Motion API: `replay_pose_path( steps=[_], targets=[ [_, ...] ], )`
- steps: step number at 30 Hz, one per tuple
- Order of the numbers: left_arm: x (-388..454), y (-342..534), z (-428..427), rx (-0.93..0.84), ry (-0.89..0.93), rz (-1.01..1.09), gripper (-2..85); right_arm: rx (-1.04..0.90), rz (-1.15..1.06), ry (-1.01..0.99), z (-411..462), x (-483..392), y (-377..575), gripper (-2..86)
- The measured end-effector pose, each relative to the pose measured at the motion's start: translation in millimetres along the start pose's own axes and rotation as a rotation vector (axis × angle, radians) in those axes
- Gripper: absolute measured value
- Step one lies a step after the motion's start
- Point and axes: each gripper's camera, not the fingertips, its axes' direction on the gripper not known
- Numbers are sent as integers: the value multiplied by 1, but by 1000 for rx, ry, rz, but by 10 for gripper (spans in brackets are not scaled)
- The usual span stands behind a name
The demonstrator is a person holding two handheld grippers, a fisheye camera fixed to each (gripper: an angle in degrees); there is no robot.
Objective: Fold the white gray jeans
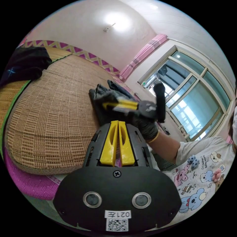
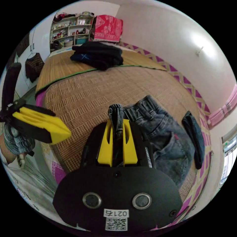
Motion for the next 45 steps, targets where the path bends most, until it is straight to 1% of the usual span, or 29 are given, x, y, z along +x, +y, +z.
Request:
replay_pose_path(
  steps=[3,4,5,7,9,11,12,13,14,15,16,17,19,20,21,22,23,24,25,26,27,28,29,34,37,39,41,44,45],
  targets=[
    [7,-22,-4,53,32,37,-9,52,25,-62,1,8,10,67],
    [11,-33,-4,63,43,56,-9,54,47,-157,-6,22,15,71],
    [13,-39,-4,63,50,70,-9,60,69,-300,-16,43,25,75],
    [22,-65,9,29,46,136,-9,90,142,-442,-31,80,49,85],
    [21,-82,28,-29,17,169,-9,104,212,-413,-45,113,78,90],
    [11,-92,56,-125,-41,171,-9,69,275,-276,-54,143,120,87],
    [-2,-92,77,-229,-83,144,-9,46,280,-253,-53,148,130,83],
    [-15,-87,92,-316,-113,116,-9,-12,278,-232,-47,154,149,74],
    [-20,-81,98,-349,-130,117,-9,-92,269,-244,-33,156,166,62],
    [-29,-72,95,-319,-106,110,-9,-140,261,-260,-23,155,174,56],
    [-39,-67,91,-300,-82,77,-9,-139,265,-281,-10,155,190,50],
    [-43,-66,90,-289,-73,64,-9,-74,304,-290,-9,161,203,45],
    [-53,-72,85,-266,-54,26,-7,-75,308,-327,-9,177,204,44],
    [-55,-75,82,-247,-48,21,-6,-35,337,-340,-14,194,204,50],
    [-60,-82,70,-163,-36,14,-4,11,370,-335,-19,206,207,58],
    [-68,-88,54,-57,-22,4,1,96,465,-325,-26,236,213,74],
    [-73,-92,49,-26,-19,-11,4,151,565,-312,-27,268,220,93],
    [-88,-101,48,-26,-32,-65,30,168,608,-310,-25,284,224,102],
    [-106,-112,56,-76,-40,-109,67,168,675,-337,-11,316,229,119],
    [-115,-118,63,-110,-36,-127,91,146,722,-422,10,345,233,132],
    [-133,-125,76,-172,-9,-162,121,138,737,-482,23,359,235,135],
    [-149,-130,87,-211,39,-196,134,113,772,-580,48,381,239,140],
    [-155,-133,88,-202,62,-199,134,90,771,-644,69,395,239,142],
    [-175,-166,114,-336,170,-175,117,49,710,-770,113,418,214,131],
    [-180,-179,123,-387,141,-198,80,4,741,-765,133,425,202,96],
    [-180,-185,116,-375,129,-196,65,-25,748,-770,138,429,199,75],
    [-177,-191,99,-337,147,-187,57,8,711,-770,125,428,188,62],
    [-174,-206,53,-267,164,-153,53,63,602,-759,98,416,146,59],
    [-179,-215,25,-226,158,-133,53,68,577,-750,94,412,133,58]
  ],
)
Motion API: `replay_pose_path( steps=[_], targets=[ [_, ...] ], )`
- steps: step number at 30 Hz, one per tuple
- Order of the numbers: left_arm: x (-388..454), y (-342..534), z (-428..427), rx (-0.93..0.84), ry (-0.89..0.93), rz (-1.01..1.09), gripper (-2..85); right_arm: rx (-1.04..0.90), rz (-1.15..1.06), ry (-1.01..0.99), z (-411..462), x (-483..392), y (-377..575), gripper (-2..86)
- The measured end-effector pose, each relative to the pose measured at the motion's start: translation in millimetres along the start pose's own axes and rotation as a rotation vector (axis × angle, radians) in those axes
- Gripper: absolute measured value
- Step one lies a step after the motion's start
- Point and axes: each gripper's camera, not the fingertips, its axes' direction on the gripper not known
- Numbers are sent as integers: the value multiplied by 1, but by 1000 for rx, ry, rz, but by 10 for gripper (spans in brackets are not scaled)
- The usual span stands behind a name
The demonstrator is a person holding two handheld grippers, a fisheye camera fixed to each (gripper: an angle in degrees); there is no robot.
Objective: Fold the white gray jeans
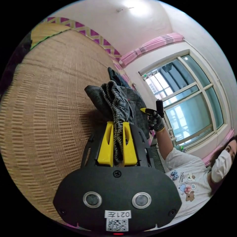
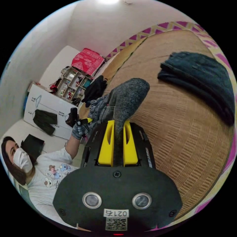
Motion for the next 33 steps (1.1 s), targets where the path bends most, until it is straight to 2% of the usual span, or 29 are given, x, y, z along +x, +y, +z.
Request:
replay_pose_path(
  steps=[5,12,16,20,22,24,26,29,31,33],
  targets=[
    [-15,-18,-142,153,-86,28,53,-58,-177,-38,72,-87,-108,58],
    [-58,-74,-370,353,-345,-6,55,-121,-351,-71,218,-218,-268,62],
    [-115,-108,-463,479,-463,-127,69,-72,-412,50,309,-295,-344,82],
    [-219,-102,-483,467,-559,-403,87,-101,-408,253,383,-303,-343,99],
    [-232,-63,-495,609,-666,-472,76,-135,-419,272,392,-286,-321,102],
    [-207,-40,-494,712,-749,-392,59,-138,-442,304,381,-263,-292,103],
    [-175,-25,-476,722,-805,-286,49,-127,-461,403,348,-225,-247,103],
    [-120,-4,-413,653,-805,-85,43,-70,-455,557,287,-179,-190,100],
    [-84,16,-345,545,-756,36,48,-20,-443,691,249,-153,-158,103],
    [-65,27,-290,434,-703,63,53,25,-439,822,218,-125,-129,117]
  ],
)
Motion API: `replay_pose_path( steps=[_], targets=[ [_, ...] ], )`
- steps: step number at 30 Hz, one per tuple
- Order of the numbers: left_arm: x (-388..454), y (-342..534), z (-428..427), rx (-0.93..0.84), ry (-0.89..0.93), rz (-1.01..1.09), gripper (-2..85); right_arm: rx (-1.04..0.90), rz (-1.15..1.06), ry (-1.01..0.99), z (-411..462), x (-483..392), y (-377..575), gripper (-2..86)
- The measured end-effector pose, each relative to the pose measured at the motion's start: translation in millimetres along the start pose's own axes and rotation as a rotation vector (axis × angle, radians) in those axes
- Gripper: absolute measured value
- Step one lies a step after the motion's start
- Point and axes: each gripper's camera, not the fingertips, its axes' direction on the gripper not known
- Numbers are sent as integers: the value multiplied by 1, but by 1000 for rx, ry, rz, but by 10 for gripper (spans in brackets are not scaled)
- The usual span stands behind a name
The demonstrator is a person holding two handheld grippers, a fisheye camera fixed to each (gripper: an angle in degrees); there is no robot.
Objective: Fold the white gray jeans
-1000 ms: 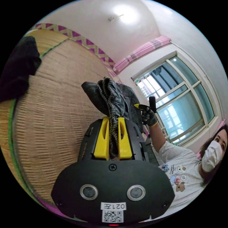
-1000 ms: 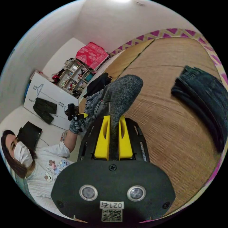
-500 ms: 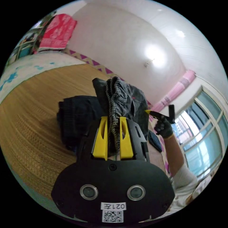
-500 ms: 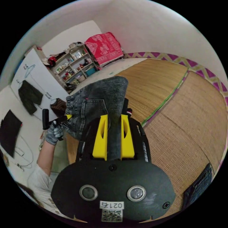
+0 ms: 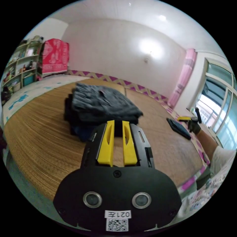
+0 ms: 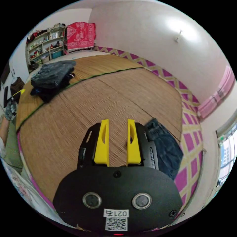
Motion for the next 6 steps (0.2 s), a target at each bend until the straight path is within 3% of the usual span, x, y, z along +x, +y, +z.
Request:
replay_pose_path(
  steps=[6],
  targets=[
    [131,79,67,-146,182,40,48,-181,-197,272,50,17,83,151]
  ],
)
